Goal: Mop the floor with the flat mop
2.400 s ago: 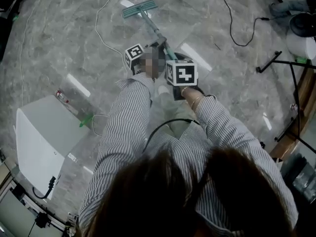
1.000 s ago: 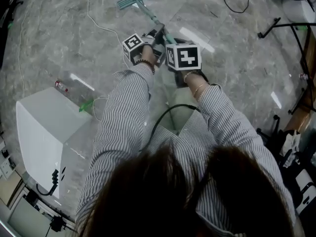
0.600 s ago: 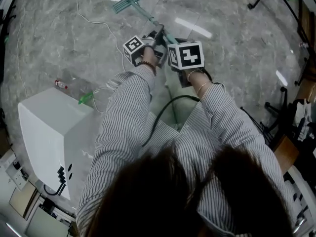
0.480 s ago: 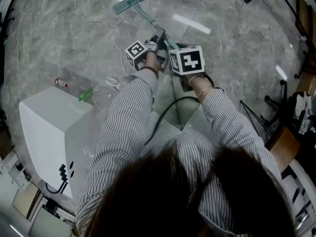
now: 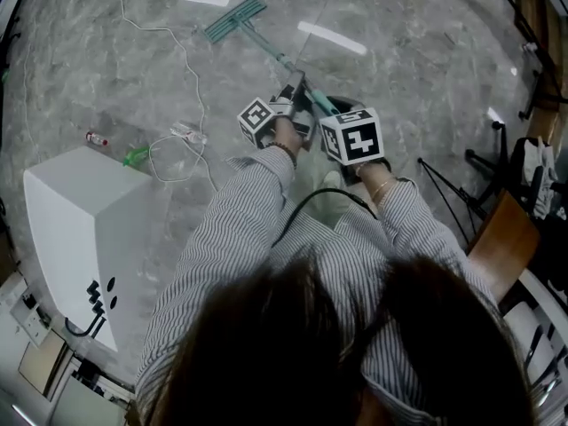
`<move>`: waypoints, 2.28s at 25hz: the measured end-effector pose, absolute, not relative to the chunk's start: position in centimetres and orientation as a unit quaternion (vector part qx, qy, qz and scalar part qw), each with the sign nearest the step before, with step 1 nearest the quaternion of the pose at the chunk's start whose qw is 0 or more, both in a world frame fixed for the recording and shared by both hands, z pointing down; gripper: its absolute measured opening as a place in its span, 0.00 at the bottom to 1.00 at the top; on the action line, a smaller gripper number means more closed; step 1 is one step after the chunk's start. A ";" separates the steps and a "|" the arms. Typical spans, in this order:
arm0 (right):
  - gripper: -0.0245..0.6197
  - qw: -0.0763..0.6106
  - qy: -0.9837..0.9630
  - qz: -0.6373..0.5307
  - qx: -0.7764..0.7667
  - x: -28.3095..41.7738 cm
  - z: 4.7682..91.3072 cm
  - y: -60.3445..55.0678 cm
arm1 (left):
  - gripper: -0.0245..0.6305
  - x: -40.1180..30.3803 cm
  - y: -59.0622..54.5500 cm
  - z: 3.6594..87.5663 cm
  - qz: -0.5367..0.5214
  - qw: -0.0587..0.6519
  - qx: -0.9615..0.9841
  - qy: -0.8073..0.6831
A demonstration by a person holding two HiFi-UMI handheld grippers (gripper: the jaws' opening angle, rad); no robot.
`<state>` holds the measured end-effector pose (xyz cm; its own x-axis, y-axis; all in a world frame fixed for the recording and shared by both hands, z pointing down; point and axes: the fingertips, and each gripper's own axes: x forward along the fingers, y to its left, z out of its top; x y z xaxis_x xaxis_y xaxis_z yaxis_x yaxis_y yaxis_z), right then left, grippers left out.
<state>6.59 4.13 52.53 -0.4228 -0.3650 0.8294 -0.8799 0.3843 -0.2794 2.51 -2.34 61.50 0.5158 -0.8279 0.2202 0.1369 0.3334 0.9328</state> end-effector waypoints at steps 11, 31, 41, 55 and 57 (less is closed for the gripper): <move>0.21 0.369 -0.743 0.382 0.407 18.9 52.6 23.4 | 0.28 14.9 16.8 61.6 -0.315 0.756 0.459 -0.343; 0.21 0.367 -0.735 0.410 0.396 29.0 48.4 34.3 | 0.29 25.4 28.7 57.7 -0.200 0.797 0.519 -0.237; 0.21 0.383 -0.729 0.413 0.389 28.8 48.1 33.2 | 0.30 25.5 27.5 57.5 -0.173 0.801 0.537 -0.202; 0.21 0.410 -0.695 0.457 0.375 20.9 51.1 26.7 | 0.28 17.7 20.4 60.0 -0.153 0.812 0.524 -0.207; 0.21 0.405 -0.693 0.464 0.375 18.3 51.4 24.1 | 0.28 15.2 17.7 60.3 -0.155 0.813 0.521 -0.209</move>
<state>18.27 24.05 51.36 -0.3921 -0.1444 0.9085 -0.8948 0.2891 -0.3402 15.17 17.72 60.28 0.8648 -0.4695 0.1779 0.0347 0.4095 0.9117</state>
